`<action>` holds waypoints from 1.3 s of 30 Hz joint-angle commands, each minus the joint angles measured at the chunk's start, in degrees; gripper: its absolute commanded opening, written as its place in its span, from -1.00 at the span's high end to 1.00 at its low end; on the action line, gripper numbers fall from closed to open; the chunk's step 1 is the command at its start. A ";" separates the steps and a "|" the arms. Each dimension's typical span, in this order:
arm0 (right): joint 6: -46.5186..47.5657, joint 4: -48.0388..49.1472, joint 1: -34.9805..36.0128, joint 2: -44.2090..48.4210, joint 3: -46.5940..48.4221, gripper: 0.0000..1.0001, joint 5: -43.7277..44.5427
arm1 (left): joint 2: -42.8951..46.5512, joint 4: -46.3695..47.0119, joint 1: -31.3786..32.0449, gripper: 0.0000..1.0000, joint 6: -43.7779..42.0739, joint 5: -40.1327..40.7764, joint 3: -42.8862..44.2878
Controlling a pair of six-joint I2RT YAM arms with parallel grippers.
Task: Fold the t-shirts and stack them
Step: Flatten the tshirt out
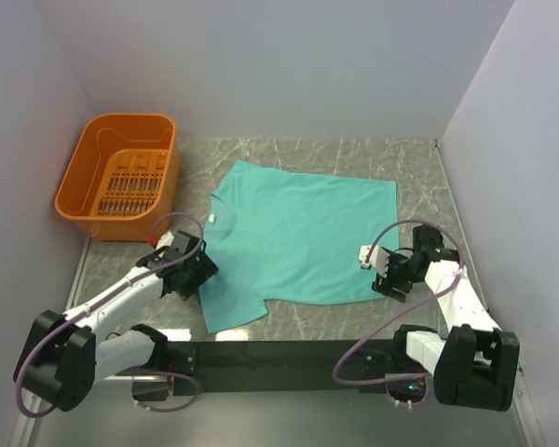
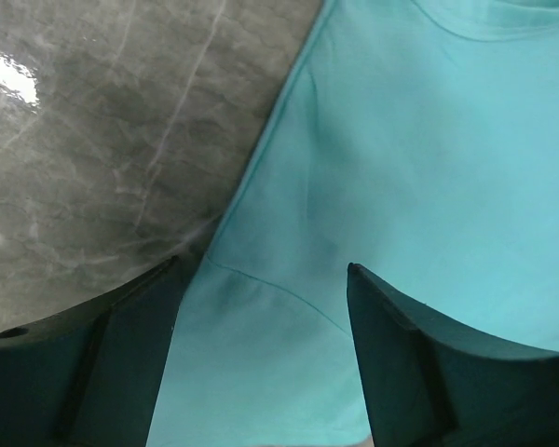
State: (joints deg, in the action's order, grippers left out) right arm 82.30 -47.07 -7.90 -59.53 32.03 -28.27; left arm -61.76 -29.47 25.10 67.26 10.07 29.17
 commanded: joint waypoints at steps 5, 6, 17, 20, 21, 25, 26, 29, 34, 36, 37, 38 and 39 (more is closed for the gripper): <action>5.06 -1.09 -0.18 -10.34 6.90 -0.44 -3.63 | -3.98 2.58 -0.40 -0.52 1.99 3.38 2.47; 5.23 -1.10 -0.18 -11.04 7.08 -0.43 -3.63 | -4.25 2.67 -0.49 -0.51 2.08 3.38 2.47; 6.90 -1.09 0.16 -16.67 8.22 -0.40 -3.89 | -2.32 2.93 -0.49 0.64 1.38 0.75 0.28; 6.82 -1.45 0.60 -18.87 9.01 -0.33 -3.55 | 1.37 2.06 -0.49 0.75 1.03 0.39 -0.16; 6.73 -1.36 0.78 -19.22 9.27 -0.29 -3.37 | 2.25 1.70 -0.49 0.79 1.03 0.39 -0.16; 6.56 -2.32 1.05 -19.23 9.89 0.33 -4.07 | 5.15 0.82 -0.49 0.88 0.41 0.83 0.19; 6.64 -3.46 0.96 -18.61 10.15 0.44 -4.59 | 5.33 0.73 -0.49 0.89 0.24 1.01 0.19; 6.82 -6.53 1.05 -14.84 11.73 0.72 -6.62 | 5.33 0.56 -0.58 0.91 -0.12 1.18 0.98; 5.33 -11.90 0.96 -6.68 15.16 1.00 -9.08 | 6.55 -0.49 -0.58 0.96 -0.73 1.80 2.64; 3.84 -14.10 0.96 -2.73 16.74 1.00 -9.43 | 8.92 -0.67 -0.67 0.99 -1.52 1.54 4.04; 3.22 -14.80 1.04 -1.57 17.62 1.00 -9.26 | 10.07 -0.06 -0.58 0.99 -2.48 1.19 4.58; 2.87 -17.07 0.96 -0.60 19.54 1.00 -9.17 | 11.30 0.64 -0.67 0.99 -3.27 0.75 5.45; 1.99 -17.96 0.96 0.11 20.43 1.00 -9.26 | 12.44 1.69 -0.67 0.99 -4.06 -0.65 5.72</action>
State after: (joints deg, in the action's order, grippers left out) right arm 86.52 -59.05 -7.27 -62.48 48.21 -35.48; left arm -52.99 -30.02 24.71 66.32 10.52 30.70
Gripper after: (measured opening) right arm 0.020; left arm 0.013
